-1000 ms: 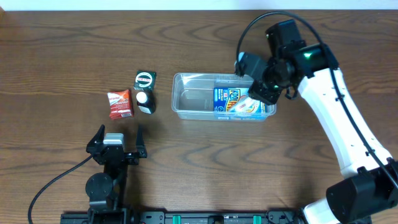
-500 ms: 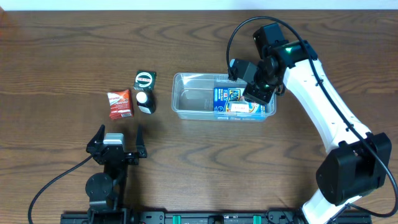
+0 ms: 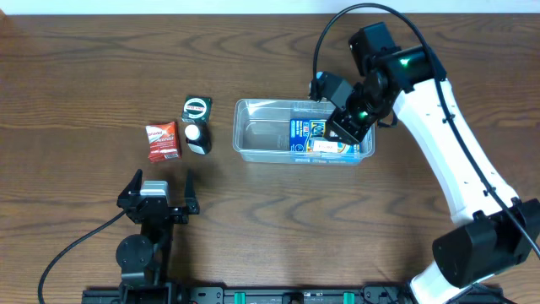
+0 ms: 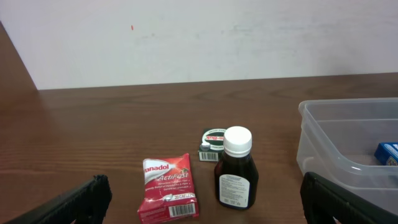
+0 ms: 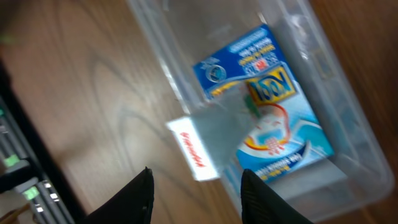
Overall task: Pack container
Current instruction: 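Carry the Panadol box over the container's right end, then lower the Panadol box into the container beside the blue box and release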
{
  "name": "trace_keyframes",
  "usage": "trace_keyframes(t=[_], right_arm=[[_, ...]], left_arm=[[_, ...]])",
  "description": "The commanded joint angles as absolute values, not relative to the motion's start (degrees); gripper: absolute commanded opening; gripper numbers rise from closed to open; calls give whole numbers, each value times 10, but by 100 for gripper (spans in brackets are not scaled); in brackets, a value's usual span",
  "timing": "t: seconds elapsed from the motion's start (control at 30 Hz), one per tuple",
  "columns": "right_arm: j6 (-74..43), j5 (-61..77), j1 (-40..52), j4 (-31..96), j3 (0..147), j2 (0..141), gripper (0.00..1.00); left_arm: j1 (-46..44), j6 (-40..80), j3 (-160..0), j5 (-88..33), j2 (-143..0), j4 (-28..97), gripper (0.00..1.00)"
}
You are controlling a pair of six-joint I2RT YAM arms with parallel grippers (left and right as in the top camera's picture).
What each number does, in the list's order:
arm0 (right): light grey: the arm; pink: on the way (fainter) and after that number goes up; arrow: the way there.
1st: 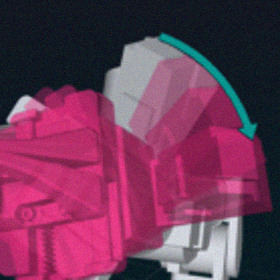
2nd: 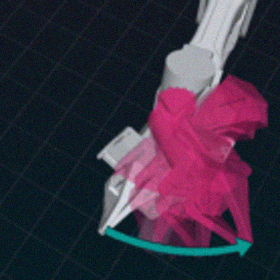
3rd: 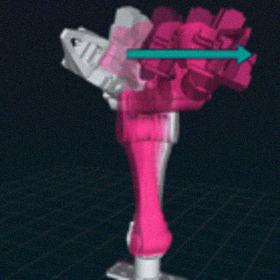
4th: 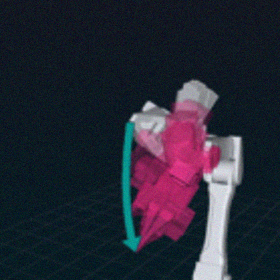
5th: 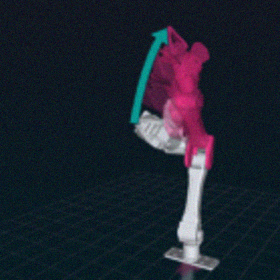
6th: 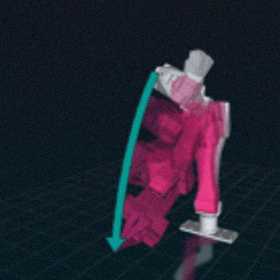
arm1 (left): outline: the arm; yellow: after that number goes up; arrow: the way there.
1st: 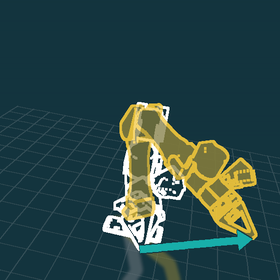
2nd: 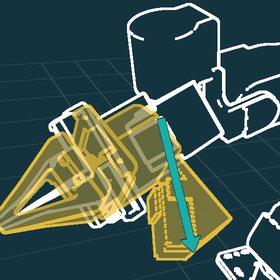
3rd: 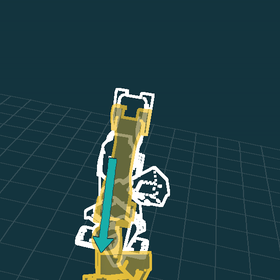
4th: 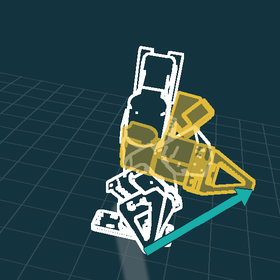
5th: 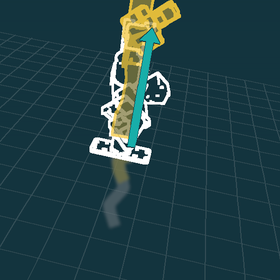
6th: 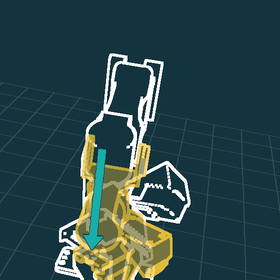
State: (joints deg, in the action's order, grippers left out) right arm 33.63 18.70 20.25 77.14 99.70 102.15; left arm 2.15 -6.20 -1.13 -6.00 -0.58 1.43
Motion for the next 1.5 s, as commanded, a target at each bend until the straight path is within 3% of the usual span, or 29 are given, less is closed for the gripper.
trace_keyframes(t=[0.0, 1.0, 1.47], right_arm=[[308, 218, 229, 771, 990, 1016, 45], [264, 180, 243, 730, 870, 1018, 47], [262, 146, 178, 727, 870, 1018, 48]], left_arm=[[24, -61, -2, -71, -3, 34, 98], [24, -61, -2, -71, -3, 34, 98], [24, -61, -2, -71, -3, 34, 98]])
